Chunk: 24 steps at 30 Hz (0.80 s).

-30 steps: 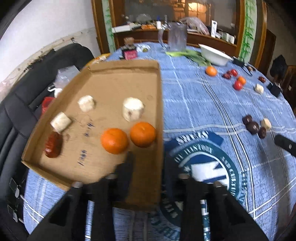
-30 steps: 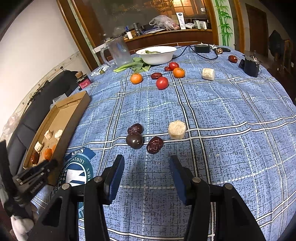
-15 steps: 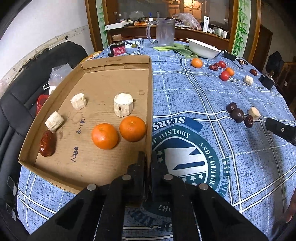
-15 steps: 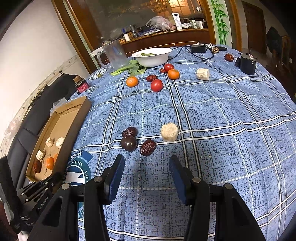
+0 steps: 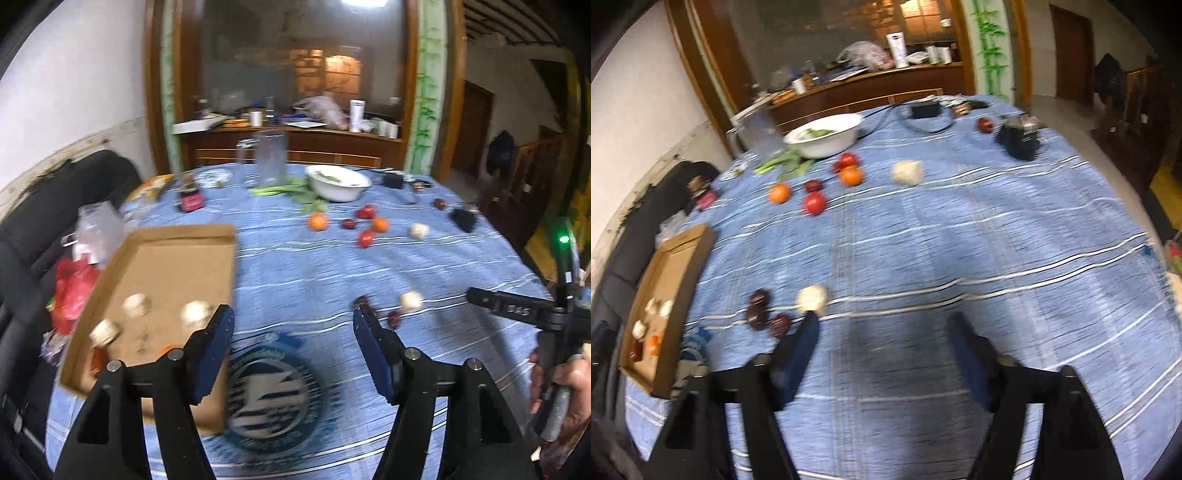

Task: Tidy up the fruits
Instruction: 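Move the left tool to a red tomato while the right tool approaches a white cube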

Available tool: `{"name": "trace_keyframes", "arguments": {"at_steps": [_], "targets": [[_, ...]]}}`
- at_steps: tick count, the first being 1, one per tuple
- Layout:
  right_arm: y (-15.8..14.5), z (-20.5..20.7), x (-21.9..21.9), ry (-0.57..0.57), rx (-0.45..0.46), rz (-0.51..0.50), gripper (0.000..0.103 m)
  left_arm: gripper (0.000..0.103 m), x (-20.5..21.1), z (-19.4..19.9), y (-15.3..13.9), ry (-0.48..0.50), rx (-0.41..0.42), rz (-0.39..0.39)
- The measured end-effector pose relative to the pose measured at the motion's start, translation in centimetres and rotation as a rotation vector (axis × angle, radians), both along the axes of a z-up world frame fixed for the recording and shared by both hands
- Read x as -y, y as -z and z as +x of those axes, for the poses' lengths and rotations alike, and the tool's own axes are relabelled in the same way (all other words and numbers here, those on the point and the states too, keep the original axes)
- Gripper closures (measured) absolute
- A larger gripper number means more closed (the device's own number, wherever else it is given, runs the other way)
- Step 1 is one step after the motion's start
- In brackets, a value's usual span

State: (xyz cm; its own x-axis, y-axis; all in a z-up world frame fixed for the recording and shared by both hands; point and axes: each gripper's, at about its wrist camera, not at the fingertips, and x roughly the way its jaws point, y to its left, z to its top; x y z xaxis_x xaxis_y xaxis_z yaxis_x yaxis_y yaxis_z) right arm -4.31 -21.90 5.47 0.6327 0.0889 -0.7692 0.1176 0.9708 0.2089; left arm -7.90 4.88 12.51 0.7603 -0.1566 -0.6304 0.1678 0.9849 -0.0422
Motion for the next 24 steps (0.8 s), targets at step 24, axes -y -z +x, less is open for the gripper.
{"name": "trace_keyframes", "arguments": {"at_steps": [24], "targets": [[-9.6, 7.5, 3.5, -0.013, 0.151, -0.197, 0.017, 0.032, 7.8, 11.5, -9.2, 0.106, 0.123, 0.093]]}}
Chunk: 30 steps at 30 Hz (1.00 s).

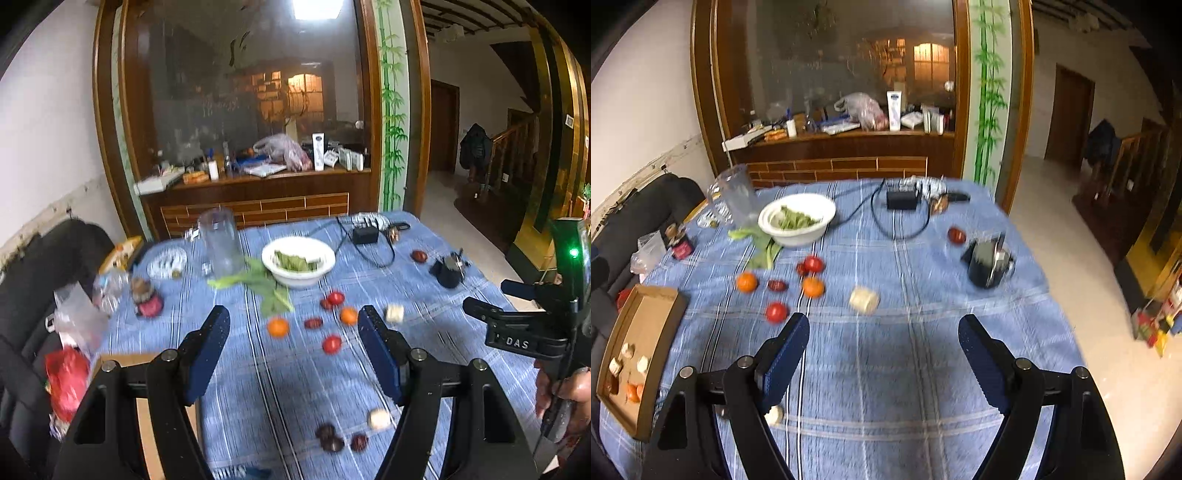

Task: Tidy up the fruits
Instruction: 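Move the left tool to a red tomato while the right tool approaches a white cube, then close the left tool on the red tomato while the right tool grasps the white cube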

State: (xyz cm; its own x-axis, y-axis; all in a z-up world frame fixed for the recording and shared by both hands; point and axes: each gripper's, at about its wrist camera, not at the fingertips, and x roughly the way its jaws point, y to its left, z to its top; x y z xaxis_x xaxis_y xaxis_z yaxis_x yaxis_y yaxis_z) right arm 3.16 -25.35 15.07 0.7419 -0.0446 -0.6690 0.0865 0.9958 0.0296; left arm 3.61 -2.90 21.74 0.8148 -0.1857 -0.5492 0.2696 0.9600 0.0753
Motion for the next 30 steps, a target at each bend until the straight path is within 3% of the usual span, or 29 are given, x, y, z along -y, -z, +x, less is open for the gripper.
{"name": "trace_keyframes", "arguments": {"at_steps": [4, 7, 11, 15, 19, 30], "targets": [[-1.8, 2.4, -0.1, -0.014, 0.025, -0.014, 0.017, 0.032, 1.2, 3.1, -1.3, 0.0, 0.03, 0.002], [-1.8, 4.1, -0.1, -0.021, 0.021, -0.002, 0.017, 0.032, 1.8, 5.4, -0.8, 0.004, 0.007, -0.032], [0.7, 6.3, -0.5, -0.035, -0.022, 0.036, 0.024, 0.032, 2.6, 8.1, 3.1, 0.014, -0.085, -0.07], [5.1, 8.6, -1.0, -0.054, -0.11, 0.068, 0.039, 0.032, 3.2, 10.7, 8.6, 0.019, -0.212, -0.099], [8.2, 10.1, -0.8, -0.043, -0.155, 0.071, 0.041, 0.032, 3.2, 12.3, 12.8, 0.007, -0.306, -0.141], [12.7, 12.2, 0.0, -0.014, -0.203, 0.105, 0.041, 0.037, 5.7, 14.0, 17.9, 0.027, -0.379, -0.097]]}}
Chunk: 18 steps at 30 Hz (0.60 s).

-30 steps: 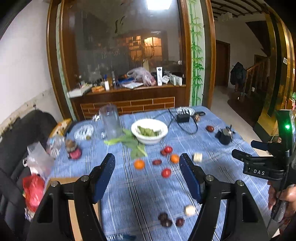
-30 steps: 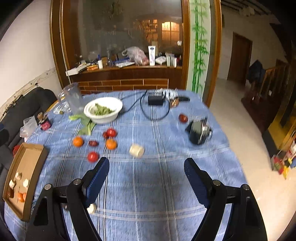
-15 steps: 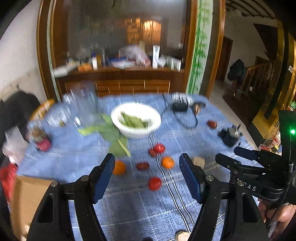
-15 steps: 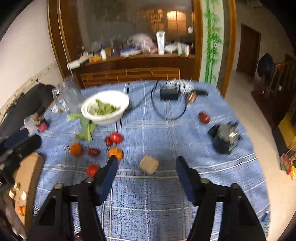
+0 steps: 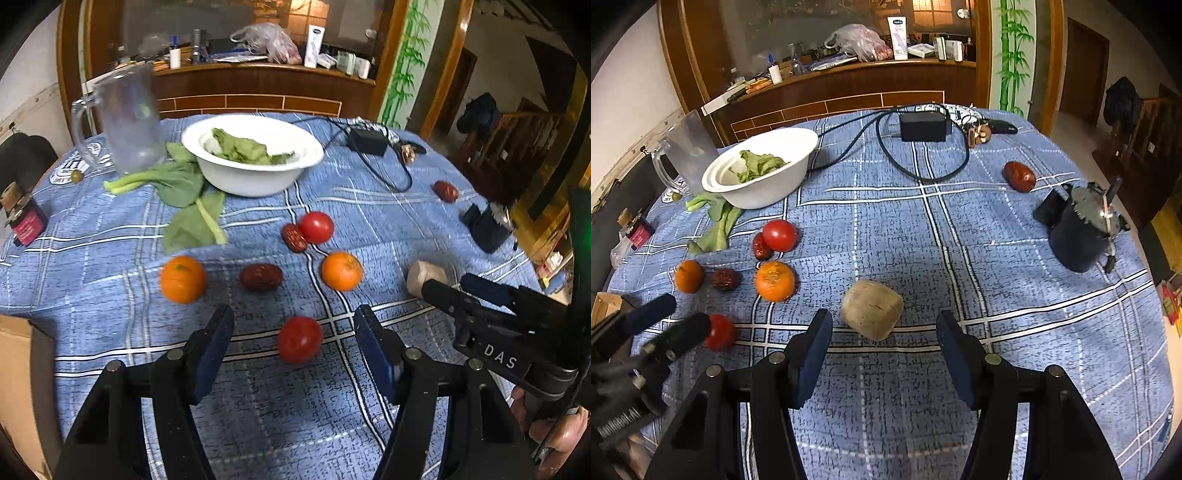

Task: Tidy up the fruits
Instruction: 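Close the left tool on the red tomato while the right tool grasps the white cube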

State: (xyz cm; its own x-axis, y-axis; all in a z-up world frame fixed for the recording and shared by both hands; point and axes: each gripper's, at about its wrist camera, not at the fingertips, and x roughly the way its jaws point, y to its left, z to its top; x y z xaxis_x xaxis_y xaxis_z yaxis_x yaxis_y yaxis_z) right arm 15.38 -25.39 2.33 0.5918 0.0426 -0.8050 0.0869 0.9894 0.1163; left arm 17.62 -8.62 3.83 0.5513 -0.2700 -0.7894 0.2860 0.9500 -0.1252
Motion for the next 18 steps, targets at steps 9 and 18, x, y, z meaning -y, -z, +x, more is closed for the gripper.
{"name": "trace_keyframes", "arguments": {"at_steps": [9, 18], "targets": [[1.7, 1.0, -0.1, 0.009, -0.013, 0.024, 0.041, 0.066, 0.8, 0.9, 2.0, 0.009, -0.059, 0.025], [1.7, 1.4, -0.3, 0.013, 0.002, 0.02, 0.054, 0.075, 1.2, 0.9, 2.3, 0.024, -0.068, 0.051]]}}
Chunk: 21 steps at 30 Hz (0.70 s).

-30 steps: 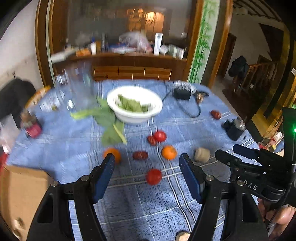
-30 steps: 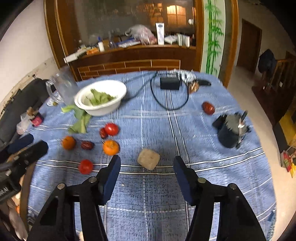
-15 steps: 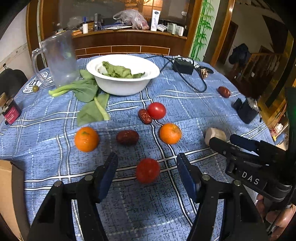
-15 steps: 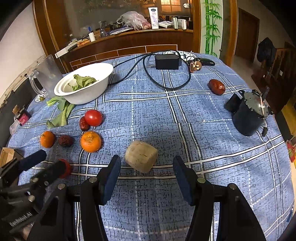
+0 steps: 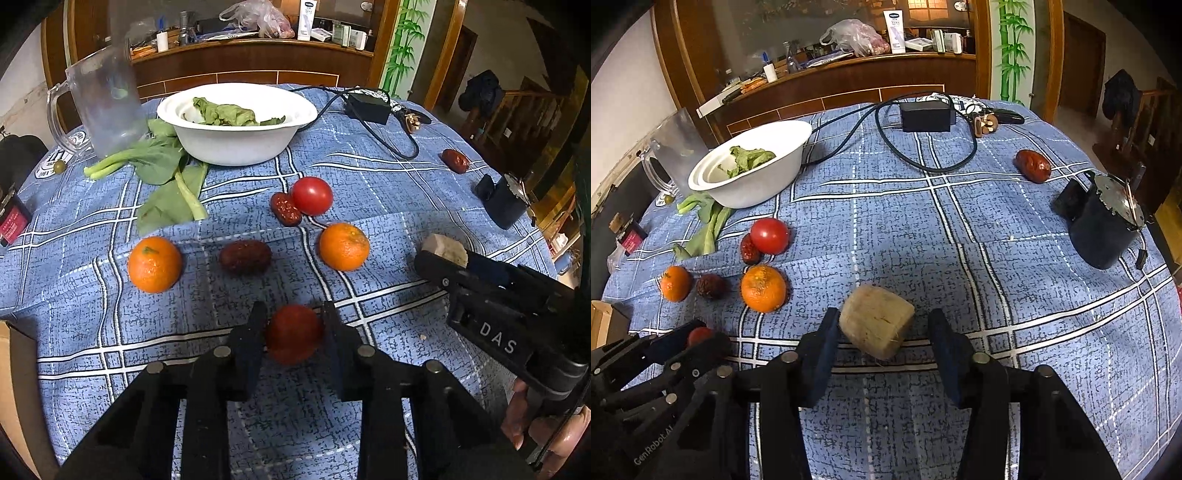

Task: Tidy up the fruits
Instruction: 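Close the left tool on the red tomato while the right tool grasps the white cube, then lift the tomato and the white cube and carry them toward the tray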

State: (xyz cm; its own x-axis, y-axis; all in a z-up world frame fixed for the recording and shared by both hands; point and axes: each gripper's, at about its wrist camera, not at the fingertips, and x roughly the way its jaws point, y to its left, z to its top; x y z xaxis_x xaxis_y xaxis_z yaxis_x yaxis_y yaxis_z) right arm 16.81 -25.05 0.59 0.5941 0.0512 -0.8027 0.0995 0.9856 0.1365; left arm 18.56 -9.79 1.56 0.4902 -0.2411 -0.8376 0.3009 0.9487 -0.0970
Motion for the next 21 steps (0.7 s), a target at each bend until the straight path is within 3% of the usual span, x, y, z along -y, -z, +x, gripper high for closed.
{"name": "trace_keyframes", "arguments": {"at_steps": [2, 12, 21], "targets": [[0.0, -0.1, -0.2, -0.009, 0.006, 0.0, 0.06, 0.075, 0.0, 0.0, 0.0, -0.001, 0.002, 0.002], [-0.1, -0.9, -0.1, 0.006, 0.02, 0.013, 0.061, 0.075, -0.1, -1.0, -0.8, 0.003, 0.024, 0.006], [-1.0, -4.1, -0.6, -0.004, 0.026, 0.036, 0.061, 0.075, -2.0, -4.5, -3.4, -0.016, 0.072, -0.035]]}}
